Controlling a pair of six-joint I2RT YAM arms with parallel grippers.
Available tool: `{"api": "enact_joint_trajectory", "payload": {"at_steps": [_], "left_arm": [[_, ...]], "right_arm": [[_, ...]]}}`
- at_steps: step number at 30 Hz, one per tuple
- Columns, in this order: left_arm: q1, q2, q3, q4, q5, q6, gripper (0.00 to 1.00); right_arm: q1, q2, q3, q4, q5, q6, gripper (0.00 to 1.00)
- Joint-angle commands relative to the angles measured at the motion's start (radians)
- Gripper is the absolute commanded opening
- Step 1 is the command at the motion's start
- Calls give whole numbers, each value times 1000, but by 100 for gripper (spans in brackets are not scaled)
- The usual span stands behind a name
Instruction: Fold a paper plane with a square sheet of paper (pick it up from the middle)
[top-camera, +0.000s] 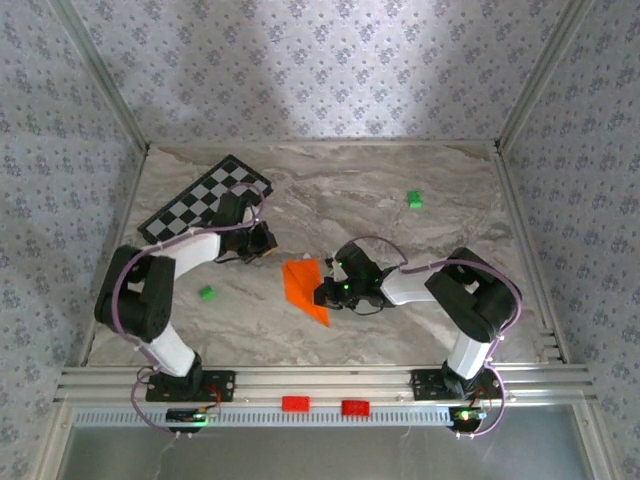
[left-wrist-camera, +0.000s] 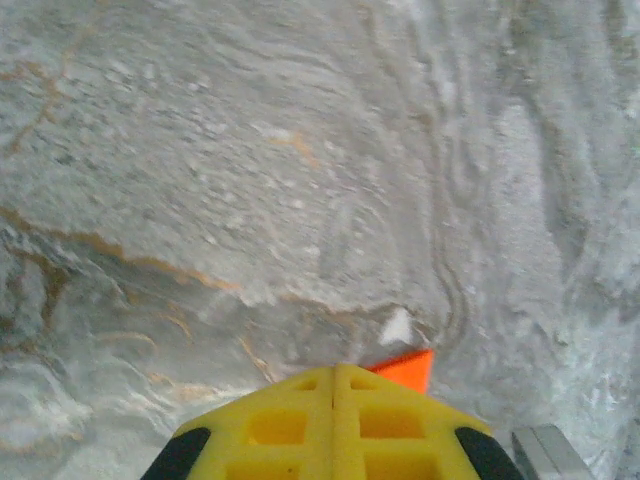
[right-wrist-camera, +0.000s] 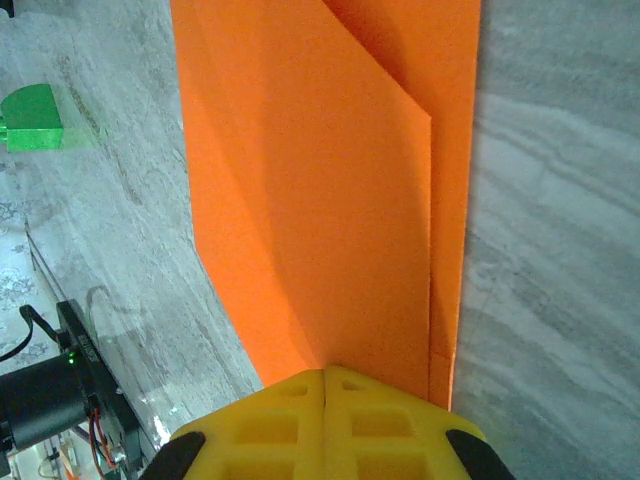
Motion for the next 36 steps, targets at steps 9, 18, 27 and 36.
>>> {"api": "enact_joint_trajectory", "payload": {"at_steps": [9,18,27,36], "left_arm": [[-305,45,-99,141,4,-79,0],[-245,123,-193,196,-17,-79,0],[-232,135,-240,260,25,-95,0],[-221,128,-237,238,29,-71,0]], "right_arm": [[6,58,-76,-234,42,-2,0],[-10,-18,-2,-269,20,-25,0],[21,-15,203,-327,52,-52,0],[14,100,86,-198,76,10,0]]}}
